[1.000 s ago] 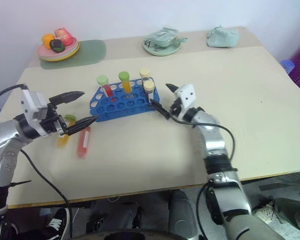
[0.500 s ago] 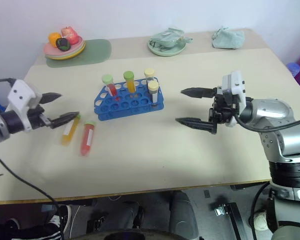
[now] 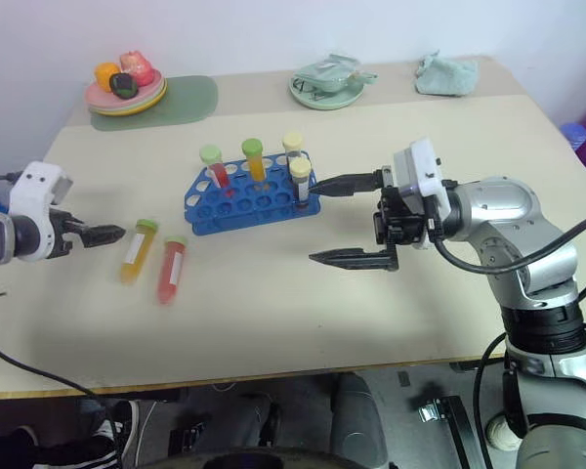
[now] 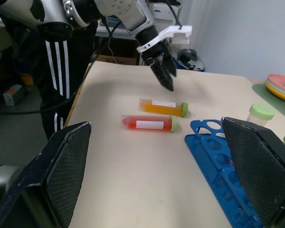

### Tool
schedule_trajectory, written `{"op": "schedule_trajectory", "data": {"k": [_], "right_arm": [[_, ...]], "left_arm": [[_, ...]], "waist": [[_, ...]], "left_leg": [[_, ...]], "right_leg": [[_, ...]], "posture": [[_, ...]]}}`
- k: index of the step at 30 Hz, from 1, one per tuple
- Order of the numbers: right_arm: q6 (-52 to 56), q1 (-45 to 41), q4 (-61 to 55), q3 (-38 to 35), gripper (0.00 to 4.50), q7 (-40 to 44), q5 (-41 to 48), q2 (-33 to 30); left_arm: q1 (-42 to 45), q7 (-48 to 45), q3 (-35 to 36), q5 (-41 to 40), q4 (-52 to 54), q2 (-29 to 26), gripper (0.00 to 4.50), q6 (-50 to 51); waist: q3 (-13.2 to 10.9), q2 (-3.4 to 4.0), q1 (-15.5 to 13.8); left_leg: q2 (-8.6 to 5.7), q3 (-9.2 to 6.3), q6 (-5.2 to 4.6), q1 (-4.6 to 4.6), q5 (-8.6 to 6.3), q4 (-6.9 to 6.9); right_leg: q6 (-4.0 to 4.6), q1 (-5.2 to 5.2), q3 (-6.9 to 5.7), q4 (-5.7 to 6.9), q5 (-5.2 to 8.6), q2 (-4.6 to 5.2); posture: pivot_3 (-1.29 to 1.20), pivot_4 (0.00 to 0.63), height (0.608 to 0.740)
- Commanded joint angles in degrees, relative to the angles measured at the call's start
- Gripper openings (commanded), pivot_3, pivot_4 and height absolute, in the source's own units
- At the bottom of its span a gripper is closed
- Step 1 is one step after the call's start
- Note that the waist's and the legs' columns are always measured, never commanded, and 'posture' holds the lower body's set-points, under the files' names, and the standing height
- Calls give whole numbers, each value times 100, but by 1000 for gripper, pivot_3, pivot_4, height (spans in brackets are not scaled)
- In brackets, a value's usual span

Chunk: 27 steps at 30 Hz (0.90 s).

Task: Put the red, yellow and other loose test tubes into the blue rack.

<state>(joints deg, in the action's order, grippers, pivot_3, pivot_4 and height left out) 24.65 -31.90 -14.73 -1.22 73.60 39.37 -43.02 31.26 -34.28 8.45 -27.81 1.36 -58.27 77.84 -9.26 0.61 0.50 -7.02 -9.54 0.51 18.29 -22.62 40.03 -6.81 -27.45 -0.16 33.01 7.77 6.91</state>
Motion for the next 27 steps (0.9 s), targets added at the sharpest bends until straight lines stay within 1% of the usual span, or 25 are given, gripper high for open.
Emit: {"op": "schedule_trajectory", "data": {"k": [1, 4, 5, 8, 10, 12, 15, 18, 24, 27], "right_arm": [[-150, -56, -65, -18, 4471, -14, -47, 96], [-171, -61, -37, -8, 4471, -27, -91, 141], [-206, -70, -4, -7, 4471, -34, -130, 159], [-250, -77, 53, 8, 4471, -53, -183, 186], [-251, -60, 49, 9, 4471, -76, -218, 186], [-242, -40, 42, 19, 4471, -91, -244, 189], [-243, -26, 5, 45, 4471, -154, -283, 230], [-322, -49, 36, 88, 4471, -193, -400, 267], [-311, -89, 45, 72, 4471, -285, -451, 326], [-329, -63, 65, 67, 4471, -330, -500, 339]], "left_arm": [[711, -270, -322, -80, -504, -168, 4500, 488], [1195, -495, -953, 165, -947, -322, 4500, 344], [1479, -519, -1023, 156, -1328, -249, 4500, 564], [1889, -718, -1343, 240, -2052, -207, 4500, 615], [2098, -939, -1693, 368, -2338, -262, 4500, 455], [2443, -993, -1826, 449, -2930, -116, 4500, 592], [2634, -1330, -2371, 670, -3281, -55, 4500, 336], [2926, -1587, -2701, 810, -3695, 126, 4500, 327], [3094, -1952, -3122, 1209, -4284, 345, 4500, -19], [3051, -2156, -3322, 1400, -4287, 431, 4500, -238]], "waist": [[2, -4, -4], [2, -4, 18], [2, -4, 22], [2, -4, 35], [1, -4, 35], [2, -5, 32], [2, -5, 30], [2, -6, 16], [3, -6, 55], [2, -6, 48]], "left_leg": [[-1, -1, 0, 0, 0, 1], [-2, 1, 0, 1, 0, 3], [-2, 0, 2, 1, 0, 3], [-8, 2, 3, 2, 0, 3], [-8, 3, 3, 3, 0, 3], [-9, 4, 3, 3, 0, 4], [-12, 4, 3, 4, 0, 6], [-13, 4, 3, 5, 0, 7], [-14, 5, 3, 6, 0, 8], [-14, 6, 3, 7, 0, 8]], "right_leg": [[0, 0, 0, 0, 0, 0], [0, -2, 0, 2, 0, 0], [0, -5, 0, 3, 0, 0], [0, -9, 0, 6, 0, -2], [0, -11, -1, 6, 0, -3], [0, -11, 0, 7, 0, -2], [0, -10, -1, 7, 0, -3], [0, -10, 0, 7, 0, -3], [0, -14, -1, 8, 0, -3], [0, -15, -1, 8, 0, -3]], "posture": [[0, 150, 740], [0, 150, 740], [0, 150, 740], [0, 150, 740], [0, 150, 740], [0, 150, 740], [0, 150, 740], [0, 150, 740], [0, 150, 740], [0, 150, 740]]}}
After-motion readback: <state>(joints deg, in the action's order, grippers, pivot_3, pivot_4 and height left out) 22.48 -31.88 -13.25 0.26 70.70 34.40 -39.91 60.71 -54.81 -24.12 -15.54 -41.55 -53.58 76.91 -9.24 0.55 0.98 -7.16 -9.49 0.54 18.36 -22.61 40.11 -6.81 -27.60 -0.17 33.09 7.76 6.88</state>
